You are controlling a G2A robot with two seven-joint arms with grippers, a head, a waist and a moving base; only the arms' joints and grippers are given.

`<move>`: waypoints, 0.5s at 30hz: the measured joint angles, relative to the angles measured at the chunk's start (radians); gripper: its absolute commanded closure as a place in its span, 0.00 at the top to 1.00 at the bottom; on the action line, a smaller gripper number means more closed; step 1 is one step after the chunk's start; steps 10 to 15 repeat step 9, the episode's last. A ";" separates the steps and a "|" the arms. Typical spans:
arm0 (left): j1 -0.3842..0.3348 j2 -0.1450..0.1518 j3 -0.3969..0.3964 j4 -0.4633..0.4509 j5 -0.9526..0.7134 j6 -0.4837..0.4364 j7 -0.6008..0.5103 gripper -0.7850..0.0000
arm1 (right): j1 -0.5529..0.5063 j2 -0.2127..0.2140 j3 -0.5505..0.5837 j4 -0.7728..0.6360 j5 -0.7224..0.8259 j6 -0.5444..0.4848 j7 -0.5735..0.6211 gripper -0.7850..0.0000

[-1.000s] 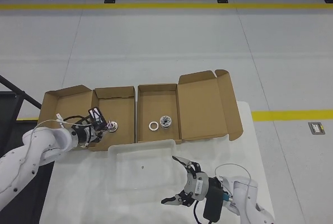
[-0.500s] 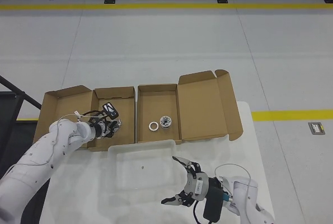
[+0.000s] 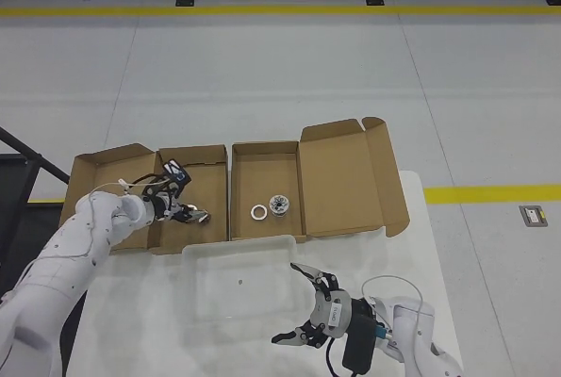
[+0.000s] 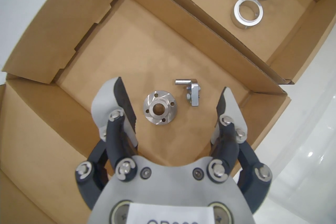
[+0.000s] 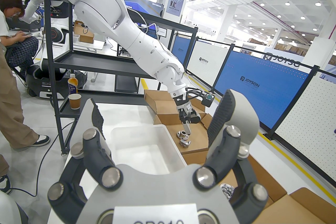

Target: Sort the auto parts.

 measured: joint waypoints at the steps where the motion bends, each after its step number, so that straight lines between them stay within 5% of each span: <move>1: 0.000 0.004 -0.012 0.007 -0.003 -0.011 0.020 1.00 | 0.000 0.000 0.000 0.000 0.000 0.000 0.000 1.00; 9: 0.046 0.077 -0.138 -0.049 -0.001 -0.046 0.197 1.00 | 0.000 0.000 0.000 0.000 0.000 0.000 0.000 1.00; 15: 0.046 0.077 -0.138 -0.049 -0.001 -0.046 0.197 1.00 | 0.000 0.000 0.000 0.000 0.000 0.000 0.000 1.00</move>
